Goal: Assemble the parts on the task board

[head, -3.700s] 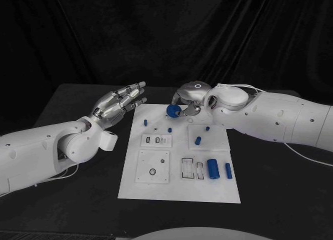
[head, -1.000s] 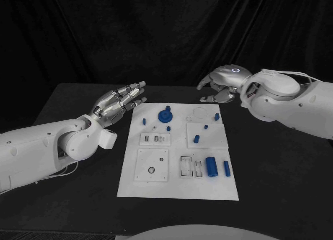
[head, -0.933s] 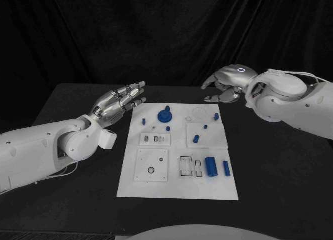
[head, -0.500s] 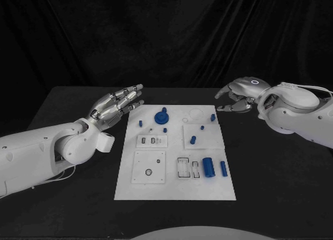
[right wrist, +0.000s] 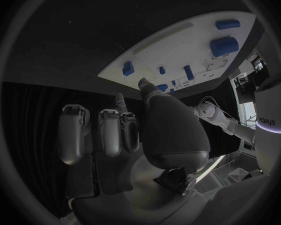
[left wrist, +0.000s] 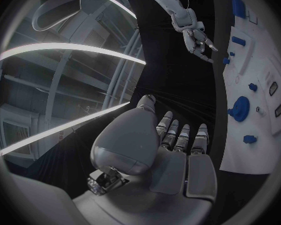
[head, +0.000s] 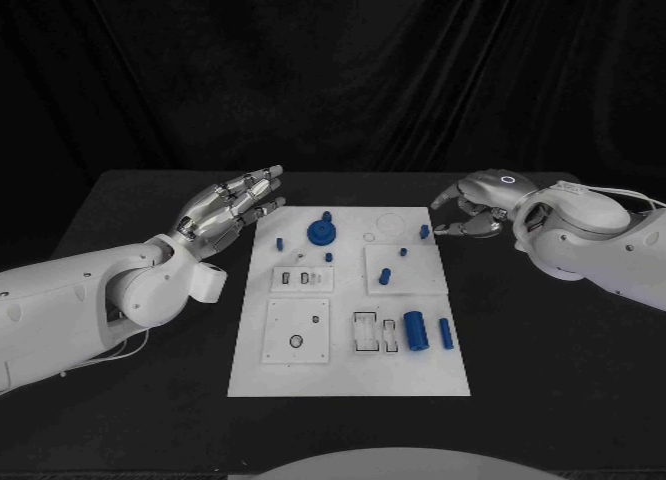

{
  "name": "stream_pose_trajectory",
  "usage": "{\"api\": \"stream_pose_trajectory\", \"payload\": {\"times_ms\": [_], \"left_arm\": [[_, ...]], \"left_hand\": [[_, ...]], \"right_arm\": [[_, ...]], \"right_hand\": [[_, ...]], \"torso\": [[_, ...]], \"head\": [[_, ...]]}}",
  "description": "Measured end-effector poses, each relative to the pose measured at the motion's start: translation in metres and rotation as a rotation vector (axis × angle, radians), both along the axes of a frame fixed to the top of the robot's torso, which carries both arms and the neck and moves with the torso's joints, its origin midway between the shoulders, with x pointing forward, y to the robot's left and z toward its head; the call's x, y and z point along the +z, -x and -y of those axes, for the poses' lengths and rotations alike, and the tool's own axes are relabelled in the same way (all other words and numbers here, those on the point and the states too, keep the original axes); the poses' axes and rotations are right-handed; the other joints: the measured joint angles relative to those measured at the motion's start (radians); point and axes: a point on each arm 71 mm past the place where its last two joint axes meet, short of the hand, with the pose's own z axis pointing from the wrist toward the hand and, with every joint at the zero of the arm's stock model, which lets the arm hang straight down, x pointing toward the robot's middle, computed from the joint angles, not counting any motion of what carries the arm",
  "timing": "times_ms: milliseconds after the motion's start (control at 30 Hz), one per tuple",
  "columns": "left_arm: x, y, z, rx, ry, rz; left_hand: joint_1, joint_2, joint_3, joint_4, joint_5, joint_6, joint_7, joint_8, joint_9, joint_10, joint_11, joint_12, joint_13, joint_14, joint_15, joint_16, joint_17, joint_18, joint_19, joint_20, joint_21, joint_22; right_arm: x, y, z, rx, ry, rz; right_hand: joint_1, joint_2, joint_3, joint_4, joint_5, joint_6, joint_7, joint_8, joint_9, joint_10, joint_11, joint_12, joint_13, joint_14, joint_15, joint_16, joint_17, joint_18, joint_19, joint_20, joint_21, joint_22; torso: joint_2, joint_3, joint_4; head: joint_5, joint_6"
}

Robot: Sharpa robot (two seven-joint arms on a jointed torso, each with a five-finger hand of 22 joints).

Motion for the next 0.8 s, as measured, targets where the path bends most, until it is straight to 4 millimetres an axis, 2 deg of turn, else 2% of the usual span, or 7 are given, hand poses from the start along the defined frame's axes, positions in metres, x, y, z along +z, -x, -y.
{"api": "stream_pose_trajectory", "payload": {"times_ms": [167, 333, 433, 667, 800], "left_arm": [[-0.001, 0.0, -0.001, 0.001, 0.0, -0.001], [-0.001, 0.0, -0.001, 0.0, 0.0, -0.002], [-0.001, 0.0, 0.0, -0.001, 0.0, -0.003], [-0.001, 0.001, 0.0, -0.004, 0.001, -0.004], [-0.001, 0.001, 0.0, -0.006, 0.002, -0.005]], "left_hand": [[0.0, 0.0, 0.0, 0.0, 0.0, 0.0, 0.0, 0.0, 0.0, 0.0, 0.0, 0.0, 0.0, 0.0, 0.0, 0.0, 0.0, 0.0, 0.0, 0.0, 0.0, 0.0], [0.0, 0.0, 0.003, -0.003, 0.0, 0.0, 0.0, 0.0, 0.0, 0.0, 0.0, 0.0, 0.0, 0.0, 0.0, 0.0, 0.0, 0.0, 0.0, 0.0, 0.0, 0.0], [0.0, 0.0, 0.003, -0.003, 0.0, 0.0, 0.0, 0.0, 0.0, 0.0, 0.0, 0.0, 0.0, 0.0, 0.0, 0.0, 0.0, 0.0, 0.0, 0.0, 0.0, 0.0], [0.0, 0.0, 0.006, 0.0, 0.0, 0.0, 0.0, 0.0, 0.0, 0.0, 0.0, 0.0, 0.0, 0.0, 0.0, 0.0, 0.0, 0.0, 0.0, 0.0, 0.0, 0.0], [0.0, 0.0, 0.006, 0.0, 0.0, 0.0, 0.0, 0.0, 0.0, 0.0, 0.0, 0.0, 0.0, 0.0, 0.0, 0.0, 0.0, 0.0, 0.0, 0.0, 0.0, 0.0]], "right_arm": [[-0.002, -0.001, -0.003, 0.005, -0.004, 0.003], [-0.005, -0.004, -0.007, 0.005, -0.006, 0.005], [-0.007, -0.005, -0.008, 0.005, -0.005, 0.004], [-0.014, -0.008, -0.012, 0.005, -0.002, -0.003], [-0.018, -0.009, -0.015, 0.006, -0.001, -0.009]], "right_hand": [[0.002, -0.002, -0.001, 0.007, -0.008, 0.001, 0.001, 0.0, 0.0, 0.0, 0.0, 0.0, 0.001, 0.0, 0.0, 0.0, 0.0, 0.0, 0.0, 0.0, 0.0, 0.001], [0.013, -0.012, -0.001, 0.007, -0.007, 0.01, 0.008, 0.002, 0.001, 0.0, 0.0, 0.0, 0.001, 0.0, 0.0, 0.0, 0.0, 0.0, 0.0, 0.0, 0.0, 0.001], [0.028, -0.005, 0.001, 0.01, 0.016, 0.02, 0.011, 0.007, 0.005, 0.0, 0.0, 0.0, 0.001, 0.0, 0.0, 0.0, 0.0, 0.0, 0.0, 0.0, 0.0, 0.001], [0.042, -0.004, -0.001, 0.012, 0.034, 0.035, 0.012, 0.019, 0.012, 0.0, 0.0, 0.0, 0.001, 0.0, 0.0, 0.0, 0.0, 0.0, 0.0, 0.0, -0.001, 0.001], [0.046, 0.0, -0.001, 0.012, 0.034, 0.053, 0.012, 0.027, 0.018, 0.0, 0.0, 0.0, 0.001, 0.0, 0.0, 0.0, 0.0, 0.0, 0.0, 0.0, -0.004, 0.001]], "torso": [[0.0, -0.0002, 0.0], [0.0, 0.0, 0.0001], [0.0, 0.0, 0.0005], [-0.001, -0.0006, 0.0012], [-0.001, -0.0011, 0.0009]], "head": [[0.001, -0.001], [0.0, -0.002], [-0.001, -0.002], [-0.002, -0.002], [0.002, -0.004]]}}
